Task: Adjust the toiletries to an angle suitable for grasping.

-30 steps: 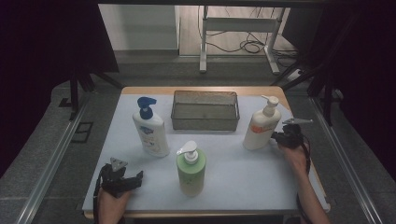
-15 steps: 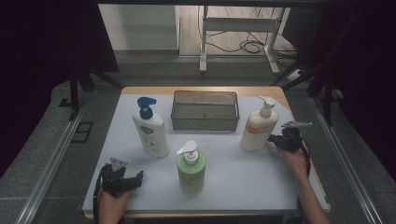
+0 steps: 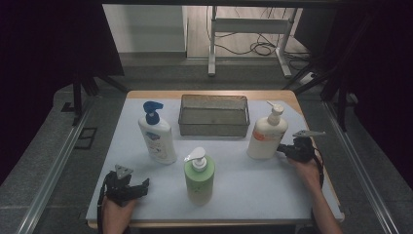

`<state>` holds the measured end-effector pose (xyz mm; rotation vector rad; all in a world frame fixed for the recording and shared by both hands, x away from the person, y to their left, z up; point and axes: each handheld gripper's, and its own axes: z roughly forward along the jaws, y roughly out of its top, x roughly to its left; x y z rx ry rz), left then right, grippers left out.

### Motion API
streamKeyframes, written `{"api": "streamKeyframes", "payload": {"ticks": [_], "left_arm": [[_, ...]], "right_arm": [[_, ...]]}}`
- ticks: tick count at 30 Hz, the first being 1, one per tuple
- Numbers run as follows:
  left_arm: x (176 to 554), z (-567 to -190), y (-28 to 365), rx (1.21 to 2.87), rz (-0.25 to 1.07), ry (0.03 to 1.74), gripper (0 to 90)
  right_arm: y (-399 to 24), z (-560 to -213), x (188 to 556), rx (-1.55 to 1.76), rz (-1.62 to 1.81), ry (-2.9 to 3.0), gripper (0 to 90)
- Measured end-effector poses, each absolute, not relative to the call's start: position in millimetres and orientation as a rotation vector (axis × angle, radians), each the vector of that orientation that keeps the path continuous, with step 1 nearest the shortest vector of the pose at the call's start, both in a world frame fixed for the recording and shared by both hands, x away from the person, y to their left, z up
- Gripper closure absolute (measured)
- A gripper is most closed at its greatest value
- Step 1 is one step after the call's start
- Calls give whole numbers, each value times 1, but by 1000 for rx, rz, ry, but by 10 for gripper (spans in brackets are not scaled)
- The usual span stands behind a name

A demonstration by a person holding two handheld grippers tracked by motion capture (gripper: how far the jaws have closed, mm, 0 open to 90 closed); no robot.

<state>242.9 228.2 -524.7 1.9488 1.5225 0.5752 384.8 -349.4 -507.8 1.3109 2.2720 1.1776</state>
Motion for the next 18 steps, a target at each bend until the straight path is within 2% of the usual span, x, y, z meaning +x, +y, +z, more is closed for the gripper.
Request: {"api": "streamKeyframes", "payload": {"ticks": [18], "left_arm": [[243,-525,228,1949,575,1523,119]], "right_arm": [[-344,-507,366,1283,1197,2317,886]]}}
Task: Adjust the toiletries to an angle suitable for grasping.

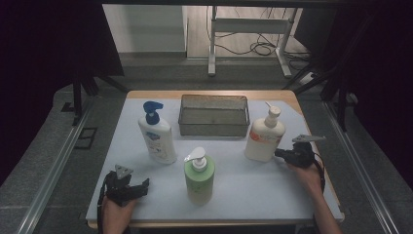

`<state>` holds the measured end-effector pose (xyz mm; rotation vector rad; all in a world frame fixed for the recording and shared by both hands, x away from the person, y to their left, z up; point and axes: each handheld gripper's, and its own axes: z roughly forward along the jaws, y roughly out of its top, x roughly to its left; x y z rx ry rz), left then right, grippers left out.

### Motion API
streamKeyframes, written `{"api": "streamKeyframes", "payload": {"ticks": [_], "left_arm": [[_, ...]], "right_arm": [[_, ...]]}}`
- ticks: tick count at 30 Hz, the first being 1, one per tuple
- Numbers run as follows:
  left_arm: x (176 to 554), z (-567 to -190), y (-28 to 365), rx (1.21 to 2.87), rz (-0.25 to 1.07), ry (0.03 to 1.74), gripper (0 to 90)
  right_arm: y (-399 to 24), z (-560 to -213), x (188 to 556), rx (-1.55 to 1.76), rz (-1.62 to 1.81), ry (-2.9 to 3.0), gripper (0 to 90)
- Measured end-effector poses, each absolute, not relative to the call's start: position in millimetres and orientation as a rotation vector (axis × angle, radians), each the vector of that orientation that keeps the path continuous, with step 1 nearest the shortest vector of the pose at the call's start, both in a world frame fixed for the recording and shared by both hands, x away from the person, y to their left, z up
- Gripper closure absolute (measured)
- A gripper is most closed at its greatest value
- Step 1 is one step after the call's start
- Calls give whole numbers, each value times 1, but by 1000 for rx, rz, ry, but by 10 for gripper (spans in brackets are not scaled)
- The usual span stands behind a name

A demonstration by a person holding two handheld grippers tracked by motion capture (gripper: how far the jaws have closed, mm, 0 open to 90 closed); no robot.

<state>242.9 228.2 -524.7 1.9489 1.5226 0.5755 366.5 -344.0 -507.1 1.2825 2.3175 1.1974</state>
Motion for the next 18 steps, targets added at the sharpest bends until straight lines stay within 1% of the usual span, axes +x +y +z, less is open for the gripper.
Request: {"api": "streamKeyframes", "payload": {"ticks": [5,18], "left_arm": [[243,-525,228,1950,575,1523,120],[243,-525,228,1945,575,1525,119]], "right_arm": [[-341,-506,361,1263,1188,2330,878],[-328,-504,344,1210,1176,2373,890]]}}
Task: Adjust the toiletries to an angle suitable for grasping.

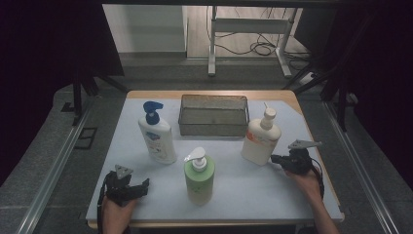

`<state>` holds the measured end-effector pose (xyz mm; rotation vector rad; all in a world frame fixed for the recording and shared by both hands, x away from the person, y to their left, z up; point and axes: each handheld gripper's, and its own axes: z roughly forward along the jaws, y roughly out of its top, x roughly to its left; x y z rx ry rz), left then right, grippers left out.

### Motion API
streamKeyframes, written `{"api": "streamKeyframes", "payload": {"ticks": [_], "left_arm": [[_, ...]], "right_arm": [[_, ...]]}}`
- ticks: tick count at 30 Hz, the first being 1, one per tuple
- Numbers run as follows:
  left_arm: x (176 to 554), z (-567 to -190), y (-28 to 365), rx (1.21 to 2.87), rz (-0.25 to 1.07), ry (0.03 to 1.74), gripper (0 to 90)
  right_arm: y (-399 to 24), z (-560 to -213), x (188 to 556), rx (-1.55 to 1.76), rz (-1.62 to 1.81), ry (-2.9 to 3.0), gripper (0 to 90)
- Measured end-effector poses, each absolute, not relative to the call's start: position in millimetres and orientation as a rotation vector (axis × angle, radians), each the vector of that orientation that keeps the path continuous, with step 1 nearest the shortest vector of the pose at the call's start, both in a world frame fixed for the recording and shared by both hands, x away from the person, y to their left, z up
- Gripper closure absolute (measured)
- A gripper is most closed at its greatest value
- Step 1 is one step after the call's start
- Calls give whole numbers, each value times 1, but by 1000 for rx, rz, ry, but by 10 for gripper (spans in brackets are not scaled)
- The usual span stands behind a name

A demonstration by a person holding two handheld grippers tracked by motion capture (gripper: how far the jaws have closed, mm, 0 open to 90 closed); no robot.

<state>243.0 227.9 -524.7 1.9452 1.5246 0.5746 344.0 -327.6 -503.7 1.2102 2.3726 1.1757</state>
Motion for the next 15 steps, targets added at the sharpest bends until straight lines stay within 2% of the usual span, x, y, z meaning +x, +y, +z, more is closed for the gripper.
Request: {"api": "streamKeyframes", "payload": {"ticks": [15], "left_arm": [[243,-525,228,1946,574,1525,120]], "right_arm": [[-310,-504,328,1162,1136,2414,883]]}}
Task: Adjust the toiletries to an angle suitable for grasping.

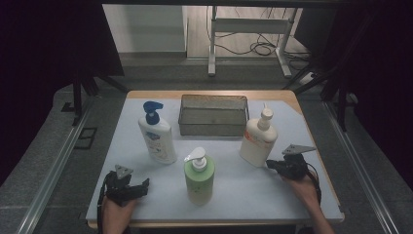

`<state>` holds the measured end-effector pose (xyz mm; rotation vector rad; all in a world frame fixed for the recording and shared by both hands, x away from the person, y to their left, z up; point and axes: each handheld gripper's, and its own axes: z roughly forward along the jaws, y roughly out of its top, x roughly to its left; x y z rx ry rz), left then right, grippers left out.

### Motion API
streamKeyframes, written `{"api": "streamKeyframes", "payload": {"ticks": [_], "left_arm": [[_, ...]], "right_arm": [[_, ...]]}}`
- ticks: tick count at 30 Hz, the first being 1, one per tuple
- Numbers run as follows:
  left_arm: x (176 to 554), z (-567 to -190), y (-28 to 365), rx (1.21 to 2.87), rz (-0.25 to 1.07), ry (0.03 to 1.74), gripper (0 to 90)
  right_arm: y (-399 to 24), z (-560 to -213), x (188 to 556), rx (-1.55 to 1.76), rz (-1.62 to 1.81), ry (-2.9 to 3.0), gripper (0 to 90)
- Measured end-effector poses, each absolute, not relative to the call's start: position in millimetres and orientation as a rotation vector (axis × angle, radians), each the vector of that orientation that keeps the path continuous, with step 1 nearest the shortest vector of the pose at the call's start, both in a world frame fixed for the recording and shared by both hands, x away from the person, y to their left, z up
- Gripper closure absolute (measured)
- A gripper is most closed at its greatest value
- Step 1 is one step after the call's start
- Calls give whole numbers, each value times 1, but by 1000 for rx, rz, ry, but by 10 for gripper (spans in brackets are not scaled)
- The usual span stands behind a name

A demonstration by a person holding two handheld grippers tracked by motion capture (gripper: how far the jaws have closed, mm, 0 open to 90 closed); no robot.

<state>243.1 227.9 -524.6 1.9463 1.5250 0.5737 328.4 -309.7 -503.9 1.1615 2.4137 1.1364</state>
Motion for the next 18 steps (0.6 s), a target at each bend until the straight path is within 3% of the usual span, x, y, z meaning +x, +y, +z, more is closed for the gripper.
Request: {"api": "streamKeyframes", "payload": {"ticks": [11,18], "left_arm": [[243,-525,228,1946,574,1525,119],[243,-525,228,1946,574,1525,119]], "right_arm": [[-306,-502,325,1156,1156,2420,862],[-310,-499,320,1172,1155,2407,761]]}}
